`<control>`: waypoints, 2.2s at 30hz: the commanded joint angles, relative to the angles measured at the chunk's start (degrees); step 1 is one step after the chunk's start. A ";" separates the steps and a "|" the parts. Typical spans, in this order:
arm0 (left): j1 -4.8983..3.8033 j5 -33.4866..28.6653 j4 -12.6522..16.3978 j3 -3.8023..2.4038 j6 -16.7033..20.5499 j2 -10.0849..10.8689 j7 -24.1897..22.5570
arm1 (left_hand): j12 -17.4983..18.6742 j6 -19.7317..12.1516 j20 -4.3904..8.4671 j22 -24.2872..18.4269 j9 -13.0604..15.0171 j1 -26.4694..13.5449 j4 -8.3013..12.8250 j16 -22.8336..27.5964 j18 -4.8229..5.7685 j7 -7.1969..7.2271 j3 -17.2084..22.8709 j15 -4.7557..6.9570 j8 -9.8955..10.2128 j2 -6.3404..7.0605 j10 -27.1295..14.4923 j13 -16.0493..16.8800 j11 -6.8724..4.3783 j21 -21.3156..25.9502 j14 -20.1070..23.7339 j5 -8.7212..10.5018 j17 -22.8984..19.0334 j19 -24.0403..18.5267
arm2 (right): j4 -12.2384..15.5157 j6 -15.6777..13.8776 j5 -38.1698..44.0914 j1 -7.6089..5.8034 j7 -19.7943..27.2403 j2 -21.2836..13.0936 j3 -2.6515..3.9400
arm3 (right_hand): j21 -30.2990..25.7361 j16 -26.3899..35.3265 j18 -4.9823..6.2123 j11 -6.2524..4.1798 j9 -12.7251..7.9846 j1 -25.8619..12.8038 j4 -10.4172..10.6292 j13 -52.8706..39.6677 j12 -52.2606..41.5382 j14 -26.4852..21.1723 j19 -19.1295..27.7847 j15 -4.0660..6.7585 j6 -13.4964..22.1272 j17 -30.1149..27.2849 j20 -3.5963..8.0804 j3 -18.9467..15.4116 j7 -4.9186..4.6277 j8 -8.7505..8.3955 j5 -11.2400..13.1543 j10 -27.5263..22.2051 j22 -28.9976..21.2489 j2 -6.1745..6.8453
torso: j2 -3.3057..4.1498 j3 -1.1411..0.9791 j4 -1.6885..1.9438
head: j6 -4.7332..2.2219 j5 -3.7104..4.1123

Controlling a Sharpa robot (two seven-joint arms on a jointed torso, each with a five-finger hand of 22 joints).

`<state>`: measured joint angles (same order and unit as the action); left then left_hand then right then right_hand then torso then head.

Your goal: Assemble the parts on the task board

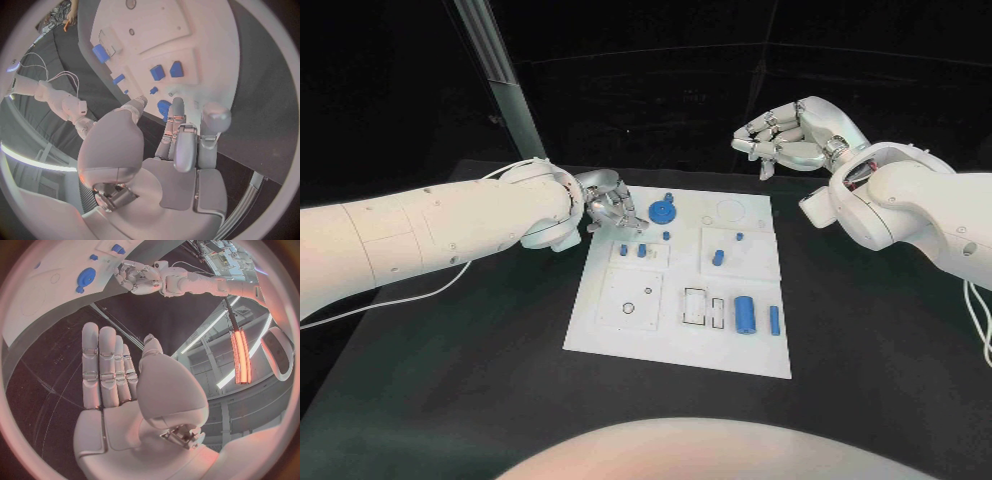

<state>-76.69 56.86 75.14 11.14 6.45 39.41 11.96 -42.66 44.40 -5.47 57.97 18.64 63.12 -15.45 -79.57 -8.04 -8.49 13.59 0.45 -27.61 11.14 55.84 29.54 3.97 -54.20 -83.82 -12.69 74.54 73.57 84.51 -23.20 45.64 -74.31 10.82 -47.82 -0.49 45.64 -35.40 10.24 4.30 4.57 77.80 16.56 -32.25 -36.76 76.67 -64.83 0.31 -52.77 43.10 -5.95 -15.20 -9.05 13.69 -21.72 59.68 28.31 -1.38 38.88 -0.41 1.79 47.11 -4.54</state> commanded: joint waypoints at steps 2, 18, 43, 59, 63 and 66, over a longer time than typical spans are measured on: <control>-0.15 -6.87 0.02 -0.05 6.23 0.37 -12.10 | 1.52 -0.56 -0.62 -8.81 -1.04 2.20 -0.56 6.69 -1.97 -0.33 -1.02 -0.60 -0.31 -0.49 -2.78 -1.78 0.75 10.73 3.46 -0.03 -6.85 -4.90 | -0.05 0.20 0.09 -0.10 0.13 0.06 0.04 | -0.20 0.09 0.30 0.10 -0.06 -0.47 -0.02 0.05 0.10 0.05 -0.41 -0.35 0.31 0.00 -0.05 -0.41 0.04 -0.19 -0.17 -0.39 -0.08 0.02 | 0.01 -0.02 -0.01 | -0.15 0.18; 0.50 11.95 -5.42 0.06 5.04 -6.09 -18.48 | 13.29 3.18 -1.32 -17.45 -9.17 17.40 9.01 25.44 -2.45 -0.16 6.62 -1.36 6.17 0.45 -6.85 -15.70 1.61 21.43 13.66 6.04 -30.35 -6.59 | -0.39 0.50 0.09 -0.09 -0.22 0.45 0.04 | -0.65 0.88 0.30 0.30 -0.16 0.51 -0.56 0.98 0.79 -0.10 -0.50 -0.50 0.89 -0.06 -0.16 -0.38 -0.20 -0.60 -0.73 -1.35 -0.35 -0.41 | 0.07 0.10 -0.30 | -1.61 1.55; 2.39 26.27 -11.20 0.03 0.32 -12.00 -17.84 | 19.38 11.79 0.20 2.93 -13.98 16.76 10.99 0.99 1.30 1.20 1.59 -0.01 13.31 -1.31 0.15 -24.41 0.40 -3.61 -1.59 6.81 -6.10 7.96 | -0.84 0.73 0.09 -0.08 -0.17 1.24 0.04 | -1.12 1.39 0.29 0.58 -0.25 1.34 -0.76 2.57 2.04 -0.30 -0.52 -0.72 1.40 0.07 -0.36 -0.36 -0.48 -1.07 -0.91 -2.03 -0.62 -0.84 | 0.10 0.02 -0.19 | -2.00 2.10; 3.01 26.82 -13.47 -0.01 -0.20 -13.67 -16.68 | 21.85 14.24 0.58 6.08 -14.32 18.06 11.76 0.62 1.83 1.41 5.26 0.38 14.52 -2.90 3.44 -25.80 0.04 -6.91 -2.03 6.64 -6.43 8.90 | -0.81 0.77 0.09 -0.08 -0.20 1.42 0.04 | -1.12 1.39 0.29 0.58 -0.25 1.34 -0.76 2.57 2.04 -0.30 -0.52 -0.72 1.40 0.07 -0.36 -0.36 -0.48 -1.07 -0.91 -2.03 -0.62 -0.84 | 0.13 0.04 -0.21 | -1.80 2.36; 3.07 26.82 -13.76 -0.01 -0.53 -14.02 -16.57 | 22.56 14.60 0.62 6.32 -14.37 18.11 11.94 0.59 1.86 1.42 6.32 0.42 14.84 -2.89 3.96 -25.88 0.01 -7.10 -2.05 6.60 -6.52 8.89 | -0.80 0.78 0.09 -0.08 -0.23 1.43 0.04 | -1.15 1.42 0.29 0.59 -0.24 1.40 -0.76 2.71 2.11 -0.30 -0.54 -0.73 1.41 0.08 -0.37 -0.36 -0.48 -1.09 -0.94 -2.01 -0.64 -0.91 | 0.10 0.00 -0.14 | -1.68 2.41; 3.14 26.83 -14.01 -0.01 -0.86 -14.28 -16.44 | 23.40 15.07 0.65 6.70 -14.40 17.80 12.05 0.56 1.91 1.43 7.44 0.44 15.21 -2.66 4.66 -25.88 -0.02 -7.41 -2.05 6.63 -6.69 8.90 | -0.78 0.80 0.09 -0.08 -0.22 1.47 0.04 | -1.15 1.42 0.29 0.59 -0.24 1.40 -0.76 2.71 2.11 -0.30 -0.54 -0.73 1.41 0.08 -0.37 -0.36 -0.48 -1.09 -0.94 -2.01 -0.64 -0.91 | 0.11 -0.01 -0.16 | -1.59 2.44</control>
<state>-73.50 83.21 61.26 11.18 6.58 25.24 -4.94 -19.49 59.21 -4.93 64.53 4.28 81.25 -3.40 -78.84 -6.69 -7.05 20.69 0.40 -12.56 8.88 60.14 3.73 3.90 -61.29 -83.95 -6.20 67.90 82.24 83.63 -22.70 45.64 -74.30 10.36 -46.41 -0.50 44.76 -34.27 10.23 4.81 4.42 78.57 16.09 -29.58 -35.05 76.26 -65.03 -0.10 -51.76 43.10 -6.15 -15.67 -9.67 12.93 -22.34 57.93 27.71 -2.14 38.99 -0.40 1.60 45.47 -2.14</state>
